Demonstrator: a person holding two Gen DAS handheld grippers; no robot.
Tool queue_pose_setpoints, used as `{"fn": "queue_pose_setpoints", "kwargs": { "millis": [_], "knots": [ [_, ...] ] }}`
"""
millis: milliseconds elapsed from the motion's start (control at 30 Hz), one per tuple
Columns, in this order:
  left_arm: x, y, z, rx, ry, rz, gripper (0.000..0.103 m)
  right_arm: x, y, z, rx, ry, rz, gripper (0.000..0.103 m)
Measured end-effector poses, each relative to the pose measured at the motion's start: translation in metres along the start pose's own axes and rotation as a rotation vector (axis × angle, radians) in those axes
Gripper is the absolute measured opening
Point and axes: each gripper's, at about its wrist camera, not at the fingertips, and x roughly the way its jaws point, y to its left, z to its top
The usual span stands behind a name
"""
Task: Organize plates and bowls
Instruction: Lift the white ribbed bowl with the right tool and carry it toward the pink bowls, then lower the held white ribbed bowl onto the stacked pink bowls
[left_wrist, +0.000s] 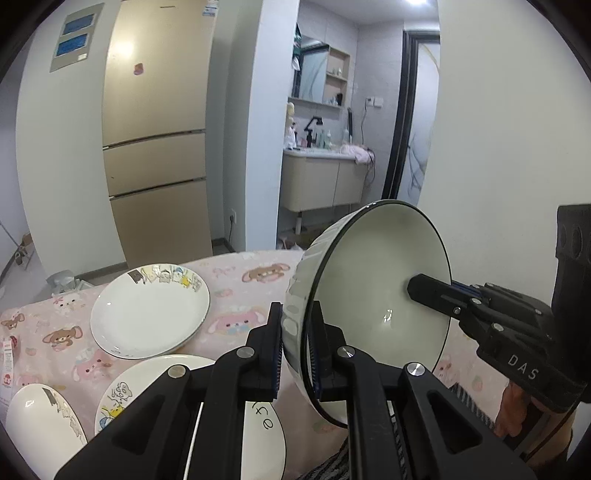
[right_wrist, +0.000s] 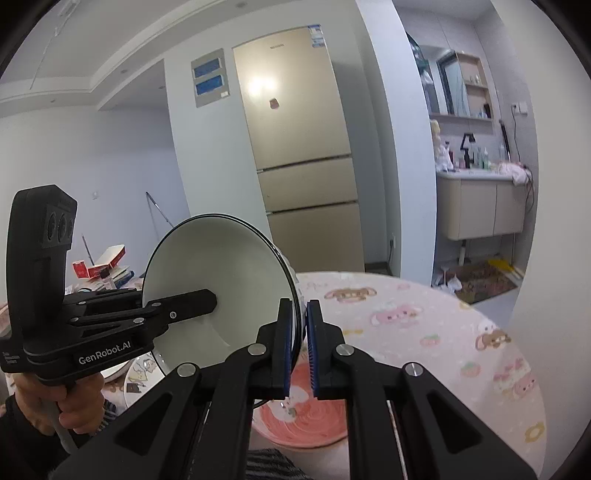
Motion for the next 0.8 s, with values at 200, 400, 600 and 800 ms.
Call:
{"fn": "queue_pose_setpoints", "kwargs": {
  "millis": [200,400,600,800],
  "knots": [
    [0.026,-0.001,-0.010,0.005,0.087,-0.021,0.013,0.011,-0.012,-0.015,0.024,0.049,-0.017,0.007],
    [0.048,-0.007,-0.024,0.049,0.162,-0.013,0.014,0.021,-0.019,-0.029,0.026,0.098,-0.046,0.007],
    [0.058,-0.004,-0.028,0.036,0.180,-0.038,0.014,0.021,-0.023,-0.033,0.041,0.106,-0.049,0.007],
    [0.064,-0.012,-0.031,0.101,0.179,0.003,0.017,0.029,-0.028,-0.036,0.063,0.132,-0.038,0.007]
  ]
}}
